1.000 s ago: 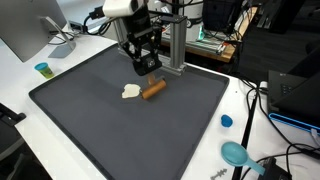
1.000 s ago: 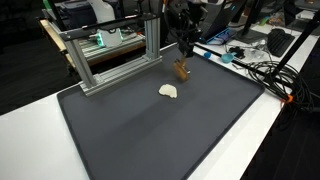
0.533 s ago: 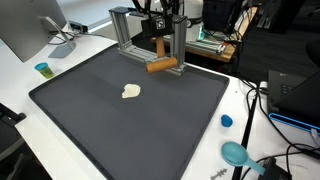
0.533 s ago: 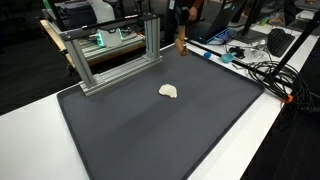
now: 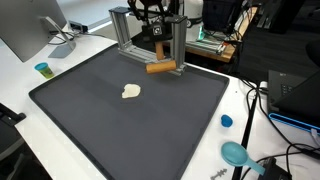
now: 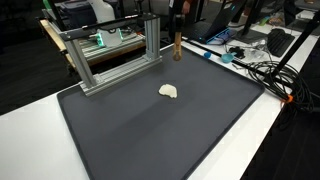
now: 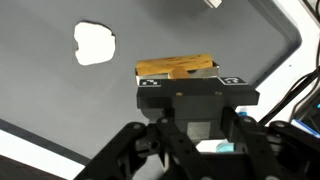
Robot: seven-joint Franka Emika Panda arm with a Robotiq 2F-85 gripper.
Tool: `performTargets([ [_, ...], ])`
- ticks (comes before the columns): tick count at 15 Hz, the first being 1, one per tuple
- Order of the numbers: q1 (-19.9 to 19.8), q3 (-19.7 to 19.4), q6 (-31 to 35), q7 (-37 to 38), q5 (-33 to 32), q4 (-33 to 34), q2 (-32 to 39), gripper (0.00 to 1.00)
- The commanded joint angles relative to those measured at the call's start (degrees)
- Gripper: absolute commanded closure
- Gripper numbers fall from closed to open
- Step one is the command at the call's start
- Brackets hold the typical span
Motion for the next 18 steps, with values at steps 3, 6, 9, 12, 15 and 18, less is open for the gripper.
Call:
performTargets([
  [3, -2.03, -5.25, -1.09, 10.45, 0.42, -5.11, -7.09, 0.78],
  [6, -3.31, -7.17, -1.19, 17.26, -0.25, -8.74, -12.13, 0.78],
  [9, -3.80, -6.71, 1.05, 26.24, -0.98, -14.95, -18.84, 0.78],
  [12, -4.52, -5.40, 1.86, 35.60, -1.56, -20.69, -25.88, 0.78],
  [15, -3.37, -6.16, 0.98, 34.66, -0.90, -18.91, -23.34, 0.53],
  [18, -3.93, -5.68, 1.09, 35.08, -2.75, -20.89, -27.09, 0.78],
])
